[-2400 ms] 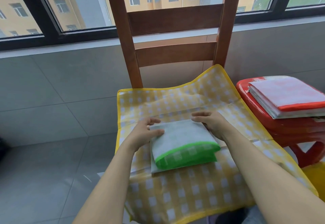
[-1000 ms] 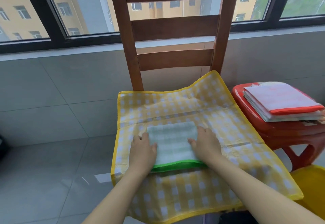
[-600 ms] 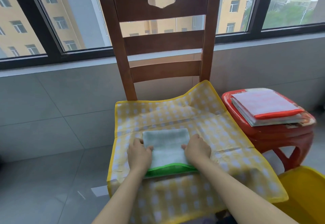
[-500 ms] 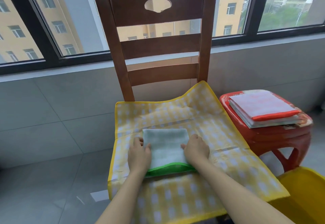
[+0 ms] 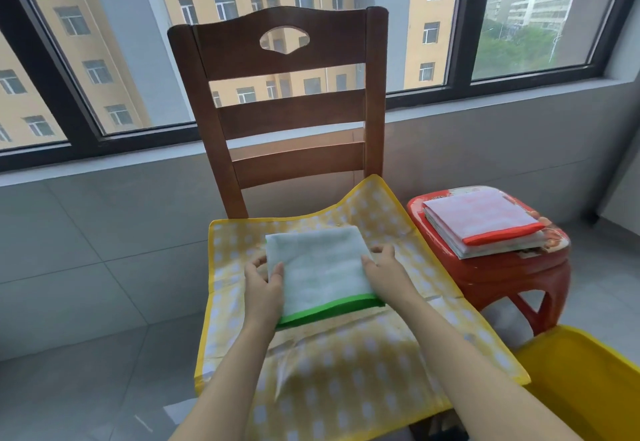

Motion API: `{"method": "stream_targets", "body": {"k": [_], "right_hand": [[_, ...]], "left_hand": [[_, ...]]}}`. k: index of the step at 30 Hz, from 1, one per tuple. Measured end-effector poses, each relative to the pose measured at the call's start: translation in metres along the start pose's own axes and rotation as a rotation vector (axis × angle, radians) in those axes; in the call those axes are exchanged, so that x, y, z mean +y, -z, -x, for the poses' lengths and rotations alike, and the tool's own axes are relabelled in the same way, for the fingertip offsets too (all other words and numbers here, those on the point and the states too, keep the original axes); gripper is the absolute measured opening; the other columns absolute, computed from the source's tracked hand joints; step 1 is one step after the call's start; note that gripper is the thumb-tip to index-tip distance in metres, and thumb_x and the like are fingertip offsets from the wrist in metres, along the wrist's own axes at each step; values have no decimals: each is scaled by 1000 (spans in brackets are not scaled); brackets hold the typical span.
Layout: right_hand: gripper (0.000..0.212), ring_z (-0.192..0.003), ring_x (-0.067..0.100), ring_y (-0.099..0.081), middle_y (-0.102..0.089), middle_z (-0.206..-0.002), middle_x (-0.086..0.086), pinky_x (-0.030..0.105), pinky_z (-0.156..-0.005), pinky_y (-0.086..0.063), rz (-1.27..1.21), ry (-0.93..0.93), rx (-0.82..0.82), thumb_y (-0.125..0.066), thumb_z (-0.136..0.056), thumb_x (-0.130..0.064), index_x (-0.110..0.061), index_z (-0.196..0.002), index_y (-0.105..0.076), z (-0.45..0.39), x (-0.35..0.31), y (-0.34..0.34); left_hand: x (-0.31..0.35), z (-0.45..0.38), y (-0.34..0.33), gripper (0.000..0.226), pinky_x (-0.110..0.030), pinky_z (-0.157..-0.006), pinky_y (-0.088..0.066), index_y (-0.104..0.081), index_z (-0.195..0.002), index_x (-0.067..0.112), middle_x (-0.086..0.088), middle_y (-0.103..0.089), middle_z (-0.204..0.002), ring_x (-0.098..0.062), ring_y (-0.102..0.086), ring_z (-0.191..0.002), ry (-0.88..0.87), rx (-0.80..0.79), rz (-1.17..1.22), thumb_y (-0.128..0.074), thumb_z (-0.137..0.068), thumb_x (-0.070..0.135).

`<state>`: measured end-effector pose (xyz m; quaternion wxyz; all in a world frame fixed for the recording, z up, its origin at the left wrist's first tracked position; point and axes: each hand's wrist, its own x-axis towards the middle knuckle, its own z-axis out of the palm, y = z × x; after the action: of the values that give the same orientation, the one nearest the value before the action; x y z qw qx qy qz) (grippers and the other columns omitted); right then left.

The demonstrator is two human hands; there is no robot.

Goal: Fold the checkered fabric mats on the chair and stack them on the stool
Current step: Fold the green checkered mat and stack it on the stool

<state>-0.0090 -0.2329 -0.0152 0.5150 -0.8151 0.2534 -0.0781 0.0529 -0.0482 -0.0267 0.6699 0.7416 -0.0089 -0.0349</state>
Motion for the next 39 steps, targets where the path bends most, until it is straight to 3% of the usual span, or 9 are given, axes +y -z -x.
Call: {"method": "stream_targets", "body": {"k": [4, 9, 12, 15, 18, 21, 26, 33, 39], "right_hand": [[28, -83, 25, -51, -53, -96, 8, 32, -60, -34, -11, 116, 120, -41, -96, -18, -13, -122, -34, 10, 2, 38], [11, -84, 22, -45, -51, -95, 4, 28, -64, -23, 42, 157, 270, -48, -93, -12, -10, -104, -46, 6, 15, 94], [6, -91, 23, -50, -59, -100, 7, 24, -65, -25, 77, 125, 308, -52, -92, -15, -10, -95, -53, -11, 23, 132], [25, -110, 25, -53, -61, -117, 8, 24, -81, -35, 94, 63, 327, -55, -91, -21, -7, -111, -59, -31, 28, 174], [34, -113, 17, -51, -57, -123, 2, 20, -85, -35, 69, 33, 297, -57, -90, -21, -12, -122, -57, -55, 38, 210], [39, -121, 14, -49, -55, -132, -3, 23, -100, -36, 53, 34, 298, -60, -87, -21, -15, -126, -56, -83, 52, 238], [41, -127, 17, -46, -52, -137, 1, 23, -98, -33, 138, -18, 266, -61, -87, -18, -11, -127, -57, -126, 80, 266], [41, -129, 19, -45, -51, -138, 1, 30, -106, -34, 247, -101, 222, -62, -85, -29, -25, -125, -59, -151, 130, 267], [42, -136, 27, -24, -19, -155, -17, 40, -111, -21, 688, -103, 277, -35, -96, -46, -46, -137, -36, -148, 157, 242]], "left_hand": [[21, 7, -35, 24, -44, -81, -53, -34, -115, 20, -11, -61, -109, -29, -63, -95, -16, -34, -23, -48, -96, 22], [52, 22, -95, 22, -29, -57, -37, -26, -109, 12, 2, -48, -81, -20, -51, -73, -102, -29, -71, -43, -95, 11], [64, 21, -135, 12, -32, -67, -40, -41, -103, 14, -1, -51, -97, -20, -53, -81, -121, -108, -117, -44, -92, 10], [69, 16, -179, 27, -36, -94, -46, -51, -111, 17, -4, -54, -116, -22, -53, -109, -136, -217, -135, -49, -85, 12], [69, 10, -223, 53, -46, -100, -44, -48, -126, 15, -9, -52, -126, -26, -53, -116, -149, -296, -150, -50, -74, 22], [68, 4, -263, 55, -39, -109, -36, -38, -139, 6, -9, -39, -137, -24, -42, -127, -164, -366, -184, -53, -86, 12], [47, -10, -314, 49, -24, -105, -27, -38, -135, 3, -10, -33, -141, -24, -32, -132, -242, -409, -303, -53, -90, 14], [6, -15, -341, 64, -33, -114, -15, -23, -147, 8, -10, -15, -154, -30, -15, -139, -280, -376, -656, -45, -94, 39], [-11, -14, -343, 62, -42, -114, -13, -16, -149, 10, -6, 8, -159, -26, -7, -144, -279, -407, -846, -33, -98, 41]]}}
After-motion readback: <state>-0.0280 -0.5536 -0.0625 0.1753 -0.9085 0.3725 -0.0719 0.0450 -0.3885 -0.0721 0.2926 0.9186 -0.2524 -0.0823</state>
